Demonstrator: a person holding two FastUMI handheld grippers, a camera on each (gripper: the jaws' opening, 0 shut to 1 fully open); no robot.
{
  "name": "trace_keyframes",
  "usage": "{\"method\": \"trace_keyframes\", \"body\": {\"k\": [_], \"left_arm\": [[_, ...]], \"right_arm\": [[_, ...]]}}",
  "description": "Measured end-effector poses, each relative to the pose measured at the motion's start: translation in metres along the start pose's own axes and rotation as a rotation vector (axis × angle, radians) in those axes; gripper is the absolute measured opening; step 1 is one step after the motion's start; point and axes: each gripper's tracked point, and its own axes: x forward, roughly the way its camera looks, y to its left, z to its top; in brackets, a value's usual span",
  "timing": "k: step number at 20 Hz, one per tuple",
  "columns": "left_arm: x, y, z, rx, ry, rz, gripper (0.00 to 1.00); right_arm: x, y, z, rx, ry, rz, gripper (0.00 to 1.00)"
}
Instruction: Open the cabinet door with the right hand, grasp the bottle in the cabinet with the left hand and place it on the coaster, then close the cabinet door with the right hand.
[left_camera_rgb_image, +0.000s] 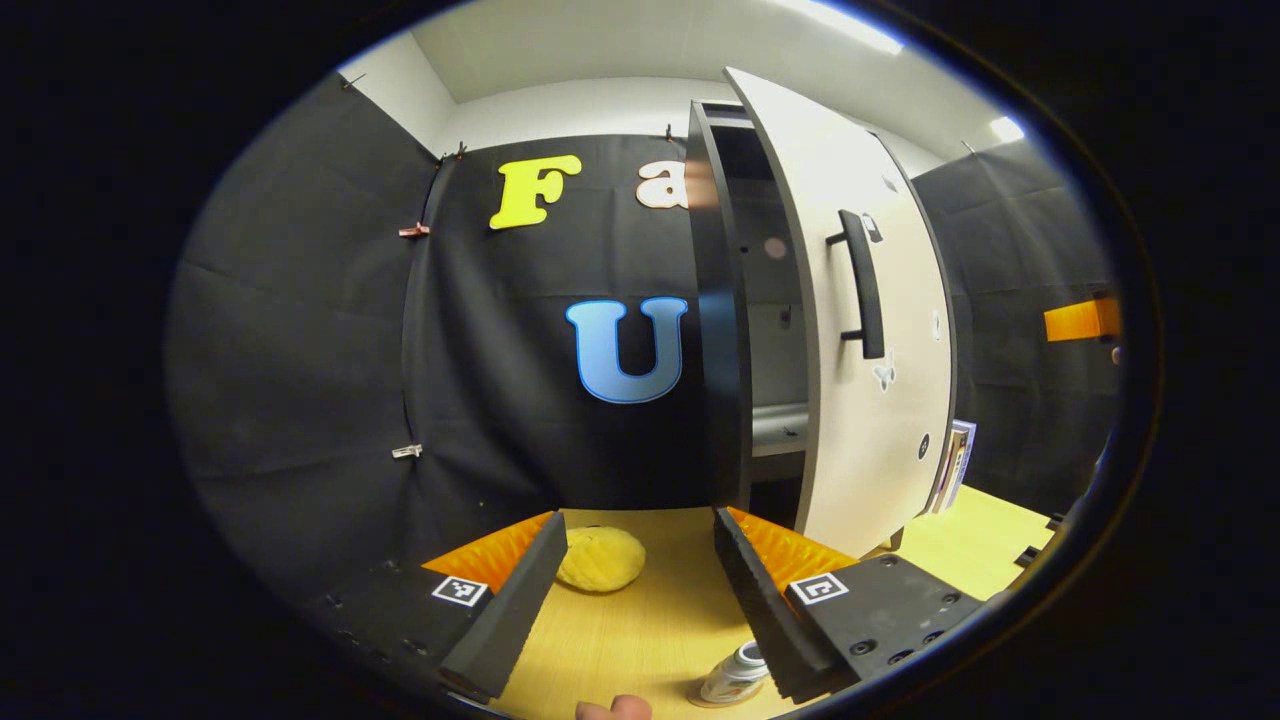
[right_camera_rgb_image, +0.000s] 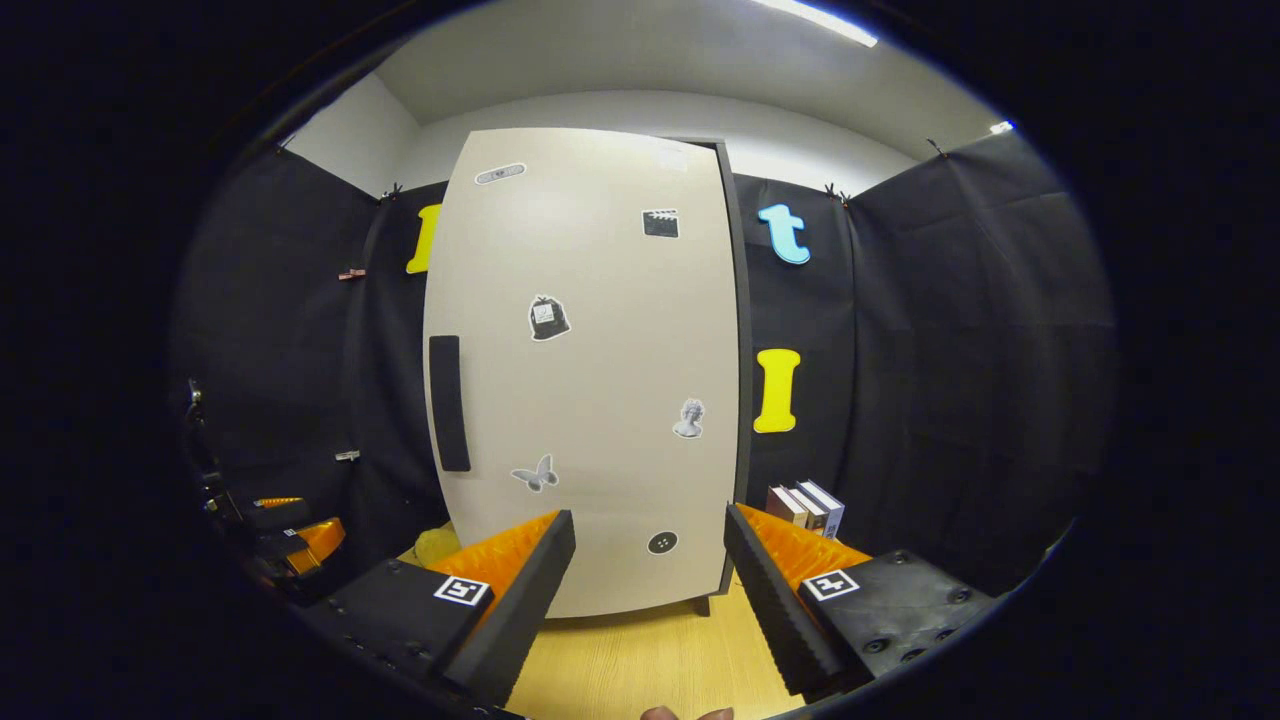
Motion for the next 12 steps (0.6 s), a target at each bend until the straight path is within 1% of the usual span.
{"method": "trace_keyframes", "body": {"k": [3, 6, 10, 12], "left_arm": [[-0.001, -0.006, 0.019, -0.015, -0.012, 0.004, 0.94], [0.001, -0.004, 0.031, 0.005, -0.023, 0.021, 0.94], [-0.002, -0.006, 0.038, 0.0, -0.026, 0.03, 0.94], [-0.005, -0.005, 0.038, -0.004, -0.024, 0.035, 0.94]], "right_arm": [[-0.003, -0.005, 0.003, 0.005, -0.014, -0.002, 0.98], [-0.005, -0.01, 0.003, -0.011, -0.016, -0.005, 0.98], [-0.002, -0.02, 0.011, -0.06, -0.067, -0.021, 0.98], [0.002, -0.021, 0.006, -0.084, -0.07, -0.025, 0.97]]}}
